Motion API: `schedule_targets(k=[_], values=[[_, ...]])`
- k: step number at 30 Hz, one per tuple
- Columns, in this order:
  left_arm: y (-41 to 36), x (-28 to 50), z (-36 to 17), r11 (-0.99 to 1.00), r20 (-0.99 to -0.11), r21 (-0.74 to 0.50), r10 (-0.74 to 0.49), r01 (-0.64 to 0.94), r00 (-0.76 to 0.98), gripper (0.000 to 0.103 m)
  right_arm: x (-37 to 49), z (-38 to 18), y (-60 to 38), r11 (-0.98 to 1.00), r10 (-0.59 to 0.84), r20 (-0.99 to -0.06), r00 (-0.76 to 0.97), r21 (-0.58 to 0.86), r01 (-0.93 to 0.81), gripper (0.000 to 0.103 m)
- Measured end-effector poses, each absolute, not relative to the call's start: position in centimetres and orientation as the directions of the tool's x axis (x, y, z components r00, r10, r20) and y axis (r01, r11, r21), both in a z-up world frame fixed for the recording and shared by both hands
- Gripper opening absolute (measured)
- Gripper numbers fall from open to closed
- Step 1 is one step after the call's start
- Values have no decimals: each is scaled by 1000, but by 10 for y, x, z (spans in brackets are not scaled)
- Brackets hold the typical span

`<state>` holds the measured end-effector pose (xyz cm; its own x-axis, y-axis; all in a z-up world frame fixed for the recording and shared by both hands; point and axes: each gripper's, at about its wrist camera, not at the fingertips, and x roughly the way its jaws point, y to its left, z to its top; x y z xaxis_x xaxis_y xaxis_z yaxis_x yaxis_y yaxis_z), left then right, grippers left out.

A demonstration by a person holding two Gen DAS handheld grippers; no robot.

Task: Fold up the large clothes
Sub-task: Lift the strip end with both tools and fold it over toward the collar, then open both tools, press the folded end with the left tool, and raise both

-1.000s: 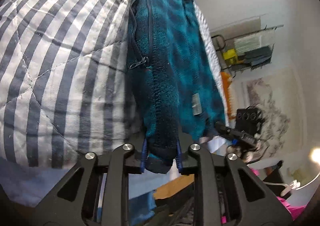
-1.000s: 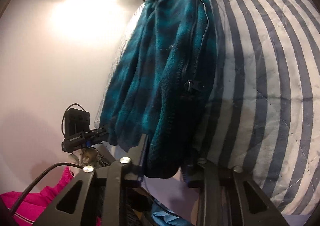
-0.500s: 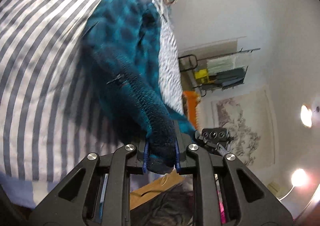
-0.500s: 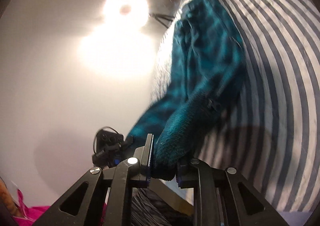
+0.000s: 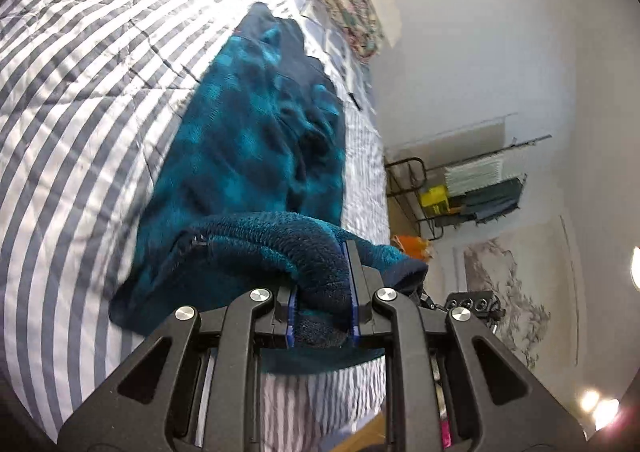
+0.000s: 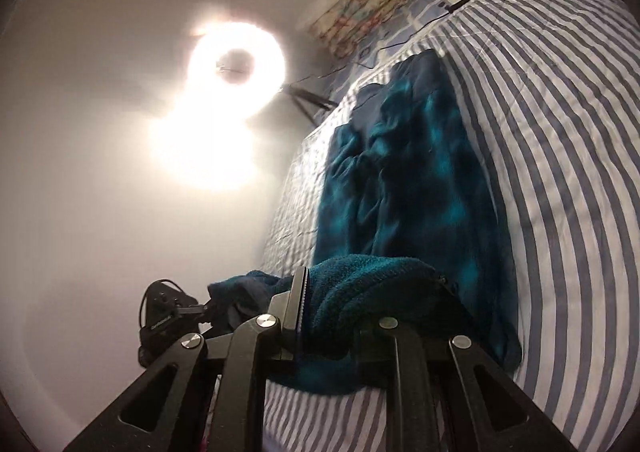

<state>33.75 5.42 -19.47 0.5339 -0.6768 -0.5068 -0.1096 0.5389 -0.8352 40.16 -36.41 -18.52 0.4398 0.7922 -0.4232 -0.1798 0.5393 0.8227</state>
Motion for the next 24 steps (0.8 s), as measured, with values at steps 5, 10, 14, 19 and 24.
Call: schedule_targets(k=[5,10,14,19,24], values=[[57,367,-225,554,-553,-813,-643,-178,530,17,430,-206,-356,618,737,-513,440,774,-134,16],[50,386,-250,602,-611,-771,-604,-210,511,17,448,-232,-351,665,697,-582,419,743,-75,16],[44,394,-257,644,-646,-737,-584,-204,491,20,459,-242,-349,660,703,-594,391,750,-48,20],[49,398,-251,615,-625,-763,-625,-197,467,30,464,-238,-362,584,755,-536,378,812,-16,29],[62,398,-237,521,-538,-832,-674,-191,506,60,455,-219,-385,521,758,-461,461,853,-4,59]])
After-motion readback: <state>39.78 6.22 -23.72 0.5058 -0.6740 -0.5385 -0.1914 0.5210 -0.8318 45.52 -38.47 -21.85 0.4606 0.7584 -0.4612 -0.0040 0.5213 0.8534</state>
